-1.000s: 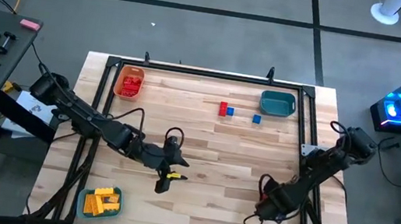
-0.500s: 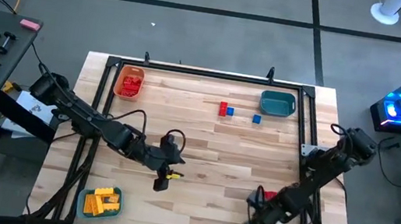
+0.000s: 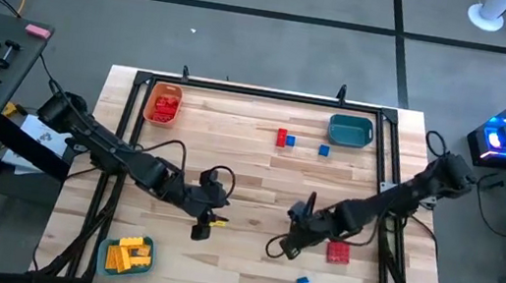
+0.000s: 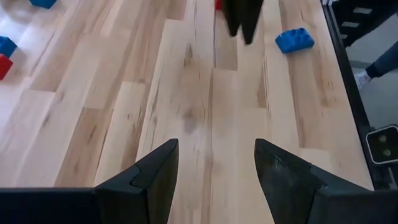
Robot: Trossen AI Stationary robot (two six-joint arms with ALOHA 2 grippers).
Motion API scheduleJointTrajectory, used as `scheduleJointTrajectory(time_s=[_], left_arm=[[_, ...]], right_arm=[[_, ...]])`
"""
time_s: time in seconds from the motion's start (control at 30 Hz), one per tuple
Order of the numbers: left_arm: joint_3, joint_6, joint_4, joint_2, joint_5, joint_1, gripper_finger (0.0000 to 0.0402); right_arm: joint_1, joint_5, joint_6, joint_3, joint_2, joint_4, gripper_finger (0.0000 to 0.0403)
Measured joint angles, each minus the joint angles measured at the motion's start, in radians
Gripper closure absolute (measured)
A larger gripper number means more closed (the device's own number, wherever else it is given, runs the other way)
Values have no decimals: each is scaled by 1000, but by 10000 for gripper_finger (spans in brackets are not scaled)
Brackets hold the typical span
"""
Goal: Sort blocks
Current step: Put the blue game piece into the blue bin
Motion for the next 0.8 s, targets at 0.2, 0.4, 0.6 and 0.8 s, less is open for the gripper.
scheduleJointTrajectory(time_s=[0.2, 0.4, 0.6, 0.8], left_arm=[[0, 0, 8, 0, -7, 0, 207], [0, -25, 12, 0, -16, 11, 207], [0, -26, 17, 0, -29, 11, 207], [0, -60, 17, 0, -32, 11, 207]], right_arm=[[139, 32, 224, 47, 5, 23, 403], [323, 119, 513, 47, 15, 80, 403], [405, 200, 626, 48, 18, 210, 402], [355, 145, 493, 224, 95, 164, 403]])
